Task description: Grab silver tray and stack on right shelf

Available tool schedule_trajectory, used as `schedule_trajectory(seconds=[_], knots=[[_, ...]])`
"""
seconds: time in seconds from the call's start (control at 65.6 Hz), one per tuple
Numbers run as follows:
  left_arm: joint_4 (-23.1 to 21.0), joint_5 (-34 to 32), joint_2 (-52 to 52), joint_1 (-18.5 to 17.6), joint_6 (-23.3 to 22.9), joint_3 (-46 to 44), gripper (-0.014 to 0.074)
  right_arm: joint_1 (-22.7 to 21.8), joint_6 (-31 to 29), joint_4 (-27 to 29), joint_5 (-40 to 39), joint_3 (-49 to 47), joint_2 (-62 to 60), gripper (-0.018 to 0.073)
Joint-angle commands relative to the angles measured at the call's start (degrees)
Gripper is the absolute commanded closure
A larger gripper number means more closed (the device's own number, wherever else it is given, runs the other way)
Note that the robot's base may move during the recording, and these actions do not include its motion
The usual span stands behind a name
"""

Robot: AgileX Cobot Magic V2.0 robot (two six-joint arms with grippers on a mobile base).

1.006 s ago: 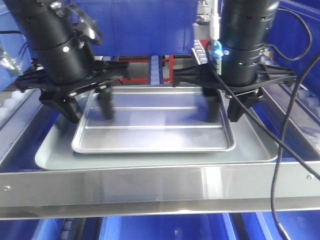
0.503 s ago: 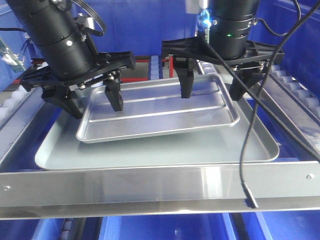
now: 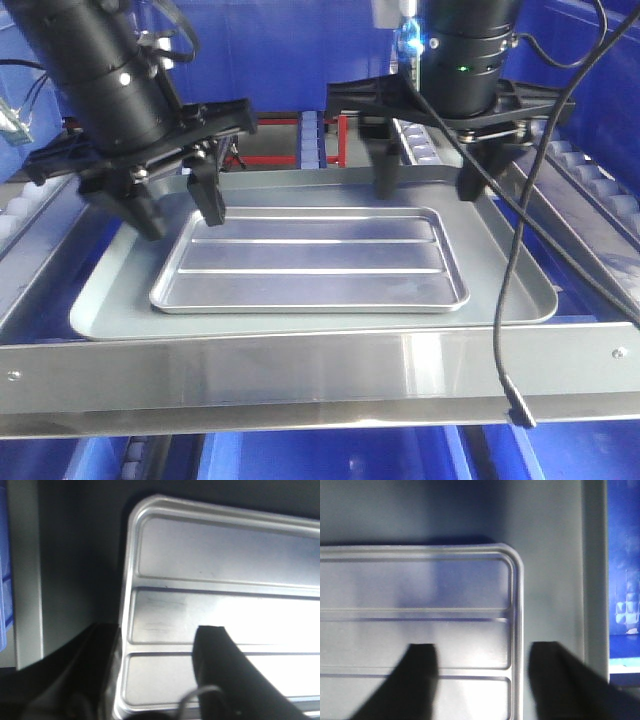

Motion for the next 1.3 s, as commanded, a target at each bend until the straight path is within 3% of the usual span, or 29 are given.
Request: schedule_trajectory(seconds=[0.0,0.076,0.152,0.381,0.488,0.625,0.762,1.006,1.143,1.28], knots=[[-0.5,-0.8,-2.7,0.1,0.1,-2.5,0.0573,-0.2,-1.5,-1.7,-2.1,-2.0,-3.6,0.0328],[0.5,-2.2,-2.7,0.1,0.1,-2.5,0.0692,-0.2,-1.5,-1.7,-2.9,-2.0,-3.6,0.0528],[0.4,-3.1,-2.7,0.1,0.1,-2.8,0.0690,-0.2,-1.5,-1.7,-3.6,-2.0,-3.6,0.0487],[2.5,1.3,-3.7,-0.2,0.1,-4.0,0.0690,-0.2,-1.8,-0.1,-4.4,-1.9,-5.5,0.0508],[3.4,-1.1,-6.4,-1.2,0.1,-2.0,0.0690,-0.1,-6.3,1.4,-6.6,-1.4,-8.0,0.0508],[3.7,-8.0,-10.8,-2.9,0.1,2.5,0.0689,0.5,-15.2,3.0,-11.1,1.4,-12.3,0.0508],[3.8,-17.9,-16.5,-4.8,0.1,9.5,0.0689,1.4,-20.0,3.0,-18.4,7.7,-18.2,0.0508],[6.3,-35.1,-28.2,-6.6,0.1,24.9,0.0689,1.4,-20.4,2.3,-39.2,26.2,-32.1,0.0508],[11.3,-43.2,-36.2,-6.6,0.1,34.3,0.0690,1.4,-20.4,1.8,-50.2,37.1,-41.2,0.0508],[16.7,-47.0,-47.3,-6.6,0.1,43.3,0.0690,1.4,-20.4,1.8,-53.2,46.6,-51.9,0.0508]])
